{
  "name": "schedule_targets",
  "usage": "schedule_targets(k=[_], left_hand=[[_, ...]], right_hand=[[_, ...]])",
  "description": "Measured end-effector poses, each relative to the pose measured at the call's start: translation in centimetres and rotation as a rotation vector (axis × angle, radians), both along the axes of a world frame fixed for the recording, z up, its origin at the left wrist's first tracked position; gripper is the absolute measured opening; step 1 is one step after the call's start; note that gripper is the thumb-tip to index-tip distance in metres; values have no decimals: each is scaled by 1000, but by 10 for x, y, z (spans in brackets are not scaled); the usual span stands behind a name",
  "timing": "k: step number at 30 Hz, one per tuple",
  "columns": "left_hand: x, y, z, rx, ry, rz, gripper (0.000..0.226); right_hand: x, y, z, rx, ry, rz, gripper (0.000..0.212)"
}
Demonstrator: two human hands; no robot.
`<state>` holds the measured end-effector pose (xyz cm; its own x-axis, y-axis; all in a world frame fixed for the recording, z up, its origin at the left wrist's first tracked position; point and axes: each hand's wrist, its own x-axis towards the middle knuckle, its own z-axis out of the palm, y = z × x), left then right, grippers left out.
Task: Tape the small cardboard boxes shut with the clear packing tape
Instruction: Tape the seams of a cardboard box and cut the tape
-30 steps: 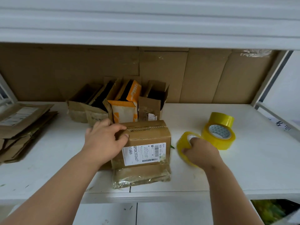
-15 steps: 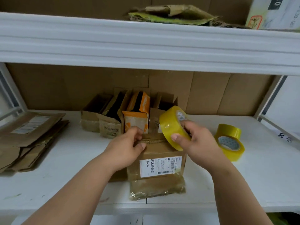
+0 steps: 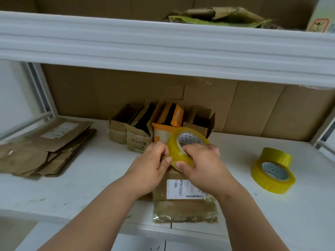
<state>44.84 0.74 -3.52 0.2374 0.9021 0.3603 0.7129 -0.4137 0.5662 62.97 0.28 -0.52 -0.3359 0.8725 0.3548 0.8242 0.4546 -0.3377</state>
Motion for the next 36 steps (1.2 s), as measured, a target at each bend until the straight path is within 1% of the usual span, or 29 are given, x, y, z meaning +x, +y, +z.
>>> schedule_targets(k=[3, 7, 10, 13, 15, 21, 25, 28, 30, 32, 34, 36], left_hand=[[4, -1, 0, -31, -53, 33, 15], [1, -4, 1, -127, -171, 49, 15], [1, -5, 3, -176, -201, 68, 17], [5, -5, 1, -164, -227, 97, 20], [9, -3, 0, -135, -230, 132, 20], [15, -3, -1, -84, -245, 179, 18], [15, -5, 1, -147, -298, 208, 20], [17, -6, 3, -186, -280, 229, 16], [17, -5, 4, -200, -321, 242, 16], [16, -6, 4, -208, -366, 243, 16], [15, -6, 2, -210, -352, 246, 17], [16, -6, 2, -205, -306, 271, 16]], right_hand=[[8, 7, 3, -11, -18, 43, 13], [22, 17, 8, -112, -105, 85, 24], [34, 23, 17, -158, -144, 123, 19], [42, 30, 22, -168, -171, 160, 17], [44, 34, 24, -192, -154, 195, 19], [50, 43, 36, -219, -8, 269, 25], [58, 42, 44, -296, 36, 276, 27], [70, 41, 53, -352, 33, 271, 24], [75, 41, 58, -416, 9, 291, 23], [76, 42, 61, -459, -55, 314, 27], [77, 44, 63, -473, -108, 313, 29], [80, 48, 64, -461, -158, 292, 27]])
